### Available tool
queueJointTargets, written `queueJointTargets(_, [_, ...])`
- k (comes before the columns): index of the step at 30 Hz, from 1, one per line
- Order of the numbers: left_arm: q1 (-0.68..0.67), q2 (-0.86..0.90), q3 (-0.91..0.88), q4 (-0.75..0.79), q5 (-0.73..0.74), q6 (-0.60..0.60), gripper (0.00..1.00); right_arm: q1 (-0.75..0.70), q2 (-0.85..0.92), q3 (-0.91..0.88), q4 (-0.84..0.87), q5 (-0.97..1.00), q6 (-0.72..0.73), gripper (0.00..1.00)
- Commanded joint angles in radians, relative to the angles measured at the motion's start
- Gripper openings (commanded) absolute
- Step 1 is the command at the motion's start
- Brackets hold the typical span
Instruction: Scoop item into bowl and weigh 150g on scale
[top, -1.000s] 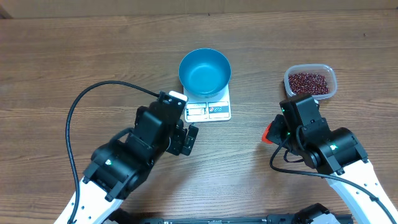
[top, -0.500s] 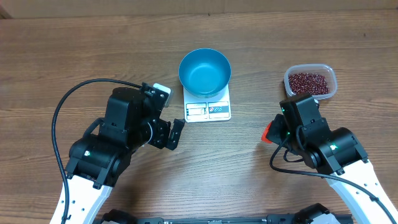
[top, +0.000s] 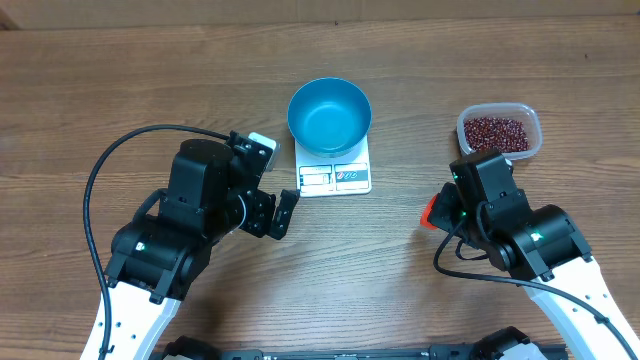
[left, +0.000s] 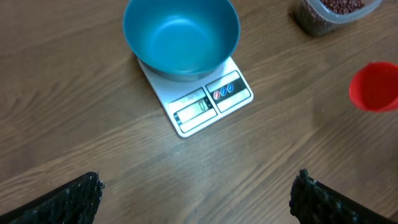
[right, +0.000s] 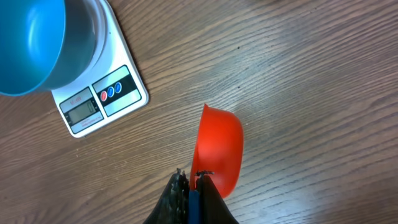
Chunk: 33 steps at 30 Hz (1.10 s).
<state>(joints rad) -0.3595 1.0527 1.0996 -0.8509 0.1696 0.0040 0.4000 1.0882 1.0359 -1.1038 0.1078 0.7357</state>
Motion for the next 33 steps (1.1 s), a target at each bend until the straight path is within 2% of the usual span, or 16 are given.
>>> queueJointTargets(1, [0.000, -0.013, -0.004, 0.020, -0.023, 0.019, 1.00, -0.003, -0.016, 0.031, 0.010, -0.005, -0.003, 0.04])
queueJointTargets(19, [-0.021, -0.013, -0.004, 0.018, -0.047, 0.018, 0.99, -0.003, -0.016, 0.031, 0.026, -0.019, -0.003, 0.04])
queueJointTargets(26, [-0.091, -0.013, -0.004, 0.018, -0.157, -0.007, 1.00, -0.003, -0.016, 0.031, 0.028, -0.020, -0.003, 0.04])
queueJointTargets(33, [-0.099, -0.012, -0.004, 0.022, -0.156, -0.008, 1.00, -0.003, -0.016, 0.031, 0.024, -0.020, -0.003, 0.04])
